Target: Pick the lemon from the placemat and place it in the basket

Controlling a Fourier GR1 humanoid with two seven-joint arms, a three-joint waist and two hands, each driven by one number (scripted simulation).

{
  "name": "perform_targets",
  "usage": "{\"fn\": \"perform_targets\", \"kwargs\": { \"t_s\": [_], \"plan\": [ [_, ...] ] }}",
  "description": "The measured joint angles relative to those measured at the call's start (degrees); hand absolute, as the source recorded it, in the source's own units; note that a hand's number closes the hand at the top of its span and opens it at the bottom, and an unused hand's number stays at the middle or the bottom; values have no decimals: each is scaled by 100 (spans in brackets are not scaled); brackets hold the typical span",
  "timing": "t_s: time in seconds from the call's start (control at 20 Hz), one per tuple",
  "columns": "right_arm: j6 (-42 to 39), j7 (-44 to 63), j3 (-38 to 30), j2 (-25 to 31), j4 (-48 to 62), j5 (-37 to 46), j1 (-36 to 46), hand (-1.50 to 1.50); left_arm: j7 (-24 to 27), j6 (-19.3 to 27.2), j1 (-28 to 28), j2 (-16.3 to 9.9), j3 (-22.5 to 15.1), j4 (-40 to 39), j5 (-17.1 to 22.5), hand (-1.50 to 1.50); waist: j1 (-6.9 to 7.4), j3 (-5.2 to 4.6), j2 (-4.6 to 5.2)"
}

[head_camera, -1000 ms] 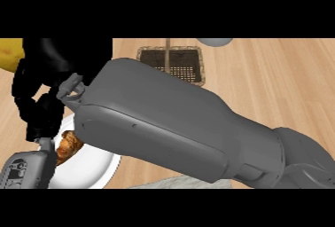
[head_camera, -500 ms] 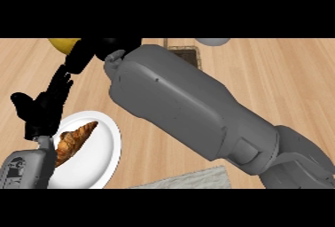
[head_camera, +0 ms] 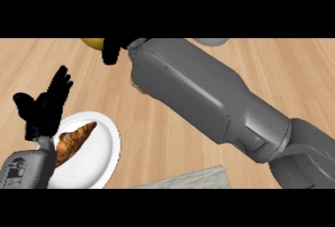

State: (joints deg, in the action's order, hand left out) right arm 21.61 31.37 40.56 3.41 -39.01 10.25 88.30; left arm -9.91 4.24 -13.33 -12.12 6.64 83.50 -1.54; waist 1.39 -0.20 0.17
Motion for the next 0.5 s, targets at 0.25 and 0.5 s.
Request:
{"fn": "perform_targets", "kwargs": {
  "t_s": [0.25,0.5],
  "plan": [
    [-197,-416,545,79,399,776,340,150,34,-63,103,-39,36,131,53,0,28,7,4],
    [-289,-753,456,-74,960,1112,681,150,91,-40,117,28,-1,98,16,0,27,10,16]
  ]
}}
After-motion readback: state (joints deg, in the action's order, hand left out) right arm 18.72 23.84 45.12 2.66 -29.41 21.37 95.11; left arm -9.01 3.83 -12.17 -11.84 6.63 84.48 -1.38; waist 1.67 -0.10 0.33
